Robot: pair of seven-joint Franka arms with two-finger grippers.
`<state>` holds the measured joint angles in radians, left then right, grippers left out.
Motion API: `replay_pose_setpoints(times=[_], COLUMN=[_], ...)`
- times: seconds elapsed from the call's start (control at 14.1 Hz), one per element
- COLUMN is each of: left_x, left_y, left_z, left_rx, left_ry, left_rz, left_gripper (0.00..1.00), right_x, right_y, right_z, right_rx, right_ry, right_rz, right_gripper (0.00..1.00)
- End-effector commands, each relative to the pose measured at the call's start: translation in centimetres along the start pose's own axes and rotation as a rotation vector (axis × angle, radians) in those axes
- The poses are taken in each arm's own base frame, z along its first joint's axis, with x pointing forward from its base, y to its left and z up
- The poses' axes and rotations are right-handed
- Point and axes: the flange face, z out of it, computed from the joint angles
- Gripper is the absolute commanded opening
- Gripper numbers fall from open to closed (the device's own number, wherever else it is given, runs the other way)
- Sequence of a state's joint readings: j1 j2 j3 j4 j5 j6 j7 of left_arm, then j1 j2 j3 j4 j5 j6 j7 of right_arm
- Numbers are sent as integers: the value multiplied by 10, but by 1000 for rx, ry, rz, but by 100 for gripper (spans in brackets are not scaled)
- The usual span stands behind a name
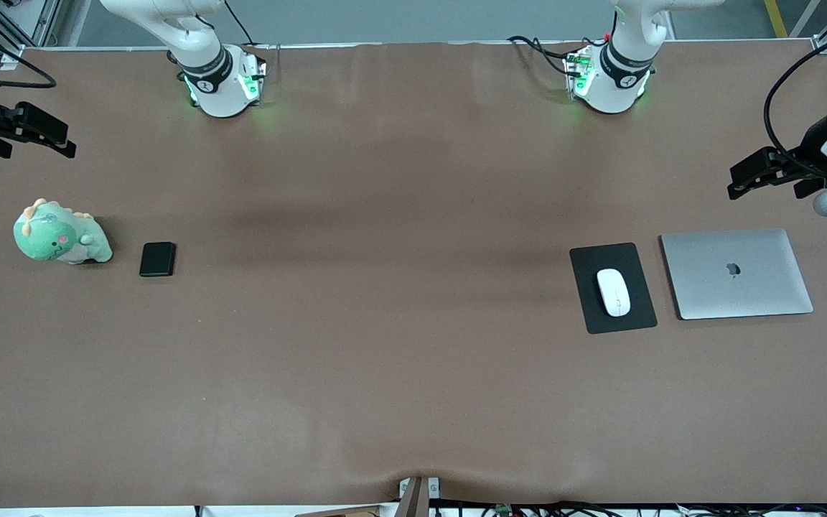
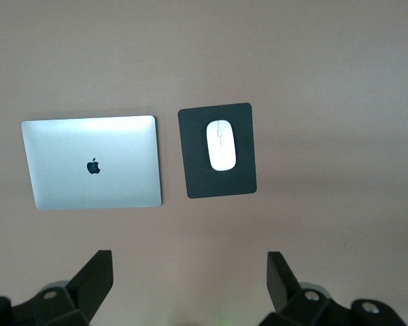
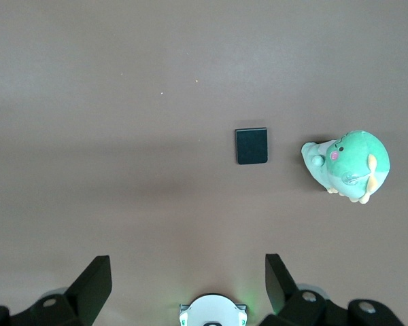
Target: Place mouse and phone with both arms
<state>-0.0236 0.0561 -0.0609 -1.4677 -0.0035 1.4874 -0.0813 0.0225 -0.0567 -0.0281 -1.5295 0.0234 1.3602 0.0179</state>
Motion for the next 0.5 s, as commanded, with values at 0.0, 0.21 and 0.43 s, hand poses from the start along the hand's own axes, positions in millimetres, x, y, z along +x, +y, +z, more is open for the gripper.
replay_pose_setpoints(times=[0.0, 0.21, 0.43], left_x=[-4, -4, -4], left_y=[-4, -5, -6], left_z=[-7, -7, -8], left_rx=[-5, -7, -7], left_ry=[1, 1, 2], left_rz=[-9, -30, -71], left_gripper=[100, 100, 100], right_x=[-1, 0, 1], right_y=[4, 3, 3], right_z=[-1, -2, -3], right_rx=[4, 0, 1], right_ry=[-2, 8, 21], right_rz=[17, 13, 13], right_gripper=[100, 100, 100])
